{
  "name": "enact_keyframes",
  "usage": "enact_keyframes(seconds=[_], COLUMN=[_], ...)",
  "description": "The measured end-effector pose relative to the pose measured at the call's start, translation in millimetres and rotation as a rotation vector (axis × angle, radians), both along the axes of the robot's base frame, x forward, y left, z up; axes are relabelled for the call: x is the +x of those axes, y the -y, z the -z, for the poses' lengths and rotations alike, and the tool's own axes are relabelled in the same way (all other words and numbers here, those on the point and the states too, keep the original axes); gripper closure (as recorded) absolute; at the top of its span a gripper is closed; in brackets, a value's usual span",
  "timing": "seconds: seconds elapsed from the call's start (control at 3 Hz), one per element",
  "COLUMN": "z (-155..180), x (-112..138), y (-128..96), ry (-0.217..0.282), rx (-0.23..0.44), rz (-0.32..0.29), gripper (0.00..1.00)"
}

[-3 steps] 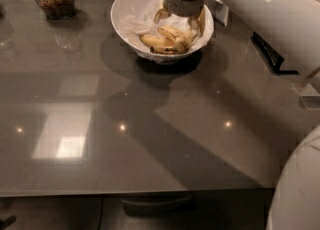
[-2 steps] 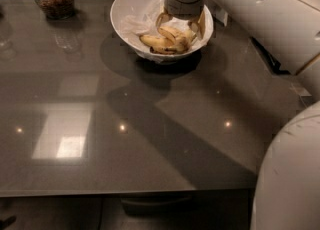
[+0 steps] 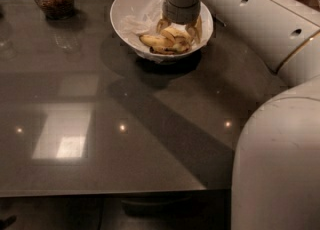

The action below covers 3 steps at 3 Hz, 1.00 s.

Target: Pick banana from white bowl

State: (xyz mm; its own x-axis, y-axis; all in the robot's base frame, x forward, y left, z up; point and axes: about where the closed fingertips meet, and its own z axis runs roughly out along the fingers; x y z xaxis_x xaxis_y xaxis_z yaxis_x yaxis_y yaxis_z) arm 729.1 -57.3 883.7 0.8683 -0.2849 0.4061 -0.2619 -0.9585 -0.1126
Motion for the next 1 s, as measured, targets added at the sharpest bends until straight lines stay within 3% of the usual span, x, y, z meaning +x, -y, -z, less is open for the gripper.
enact_keyframes(seconds=[0.33,1.0], z=[13,24], x=[0,0], y=[-5,-7], ry=[-0.031,-0.058], rx=[-0.019,-0.036], rz=[-0.017,-0.025], gripper=[0.29,0.65])
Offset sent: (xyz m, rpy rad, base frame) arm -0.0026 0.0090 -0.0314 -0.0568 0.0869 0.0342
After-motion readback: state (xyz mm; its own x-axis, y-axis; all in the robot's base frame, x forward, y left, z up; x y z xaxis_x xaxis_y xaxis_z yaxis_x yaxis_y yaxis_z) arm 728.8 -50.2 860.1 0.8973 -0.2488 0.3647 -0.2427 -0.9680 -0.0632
